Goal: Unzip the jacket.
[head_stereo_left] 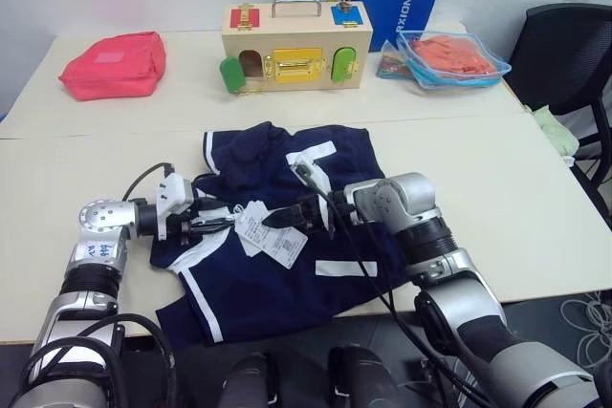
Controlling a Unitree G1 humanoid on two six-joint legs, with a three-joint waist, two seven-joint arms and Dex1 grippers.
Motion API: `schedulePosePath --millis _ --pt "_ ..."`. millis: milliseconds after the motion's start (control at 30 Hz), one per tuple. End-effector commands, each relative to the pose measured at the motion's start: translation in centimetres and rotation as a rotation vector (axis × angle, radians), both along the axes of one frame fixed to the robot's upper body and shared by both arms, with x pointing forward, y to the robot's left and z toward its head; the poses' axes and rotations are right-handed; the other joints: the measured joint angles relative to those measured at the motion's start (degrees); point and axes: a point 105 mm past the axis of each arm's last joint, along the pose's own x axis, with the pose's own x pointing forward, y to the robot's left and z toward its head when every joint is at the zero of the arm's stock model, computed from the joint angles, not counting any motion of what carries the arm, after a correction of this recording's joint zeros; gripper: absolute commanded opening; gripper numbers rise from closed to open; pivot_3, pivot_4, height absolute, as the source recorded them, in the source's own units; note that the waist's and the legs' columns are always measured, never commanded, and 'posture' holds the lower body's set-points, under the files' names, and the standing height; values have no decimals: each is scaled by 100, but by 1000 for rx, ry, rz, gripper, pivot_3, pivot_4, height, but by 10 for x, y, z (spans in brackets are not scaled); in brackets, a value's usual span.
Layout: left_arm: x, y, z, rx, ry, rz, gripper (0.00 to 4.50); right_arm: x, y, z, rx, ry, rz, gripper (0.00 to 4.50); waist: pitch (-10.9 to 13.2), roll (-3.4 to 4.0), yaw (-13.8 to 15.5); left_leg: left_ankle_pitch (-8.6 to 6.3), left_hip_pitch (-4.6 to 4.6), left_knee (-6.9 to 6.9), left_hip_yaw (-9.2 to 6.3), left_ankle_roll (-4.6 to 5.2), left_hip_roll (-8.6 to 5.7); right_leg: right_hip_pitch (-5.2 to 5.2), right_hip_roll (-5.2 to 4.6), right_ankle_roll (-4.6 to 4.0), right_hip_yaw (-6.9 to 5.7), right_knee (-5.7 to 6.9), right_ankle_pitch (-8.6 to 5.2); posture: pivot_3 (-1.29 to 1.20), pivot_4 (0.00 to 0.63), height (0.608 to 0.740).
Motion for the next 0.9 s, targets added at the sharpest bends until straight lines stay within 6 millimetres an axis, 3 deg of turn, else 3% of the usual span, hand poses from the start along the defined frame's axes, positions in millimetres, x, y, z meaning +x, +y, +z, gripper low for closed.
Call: schedulePosePath --millis 33,333,633,900 --pt "-5 4 -39 78 131 51 2157 6 -4 28 89 -5 -14 0 -1 1 19 1 1 2 -2 1 -1 2 -2 0 0 2 0 0 150 740" --pt "-21 5 -57 61 241 27 2157 27 -42 34 114 50 -157 0 -33 30 47 2 10 0 -7 5 -6 5 -10 0 0 4 0 0 150 740" --pt "-32 3 -58 25 284 -12 2157 44 -83 33 78 29 -285 0 -67 77 -15 2 10 -10 -3 6 -6 6 -6 0 1 -3 0 0 150 740" --pt "-39 8 -66 30 320 -1 2157 56 -134 35 74 19 -442 0 -68 78 -7 0 10 -10 -1 10 -6 10 -6 0 3 -11 0 0 150 740"
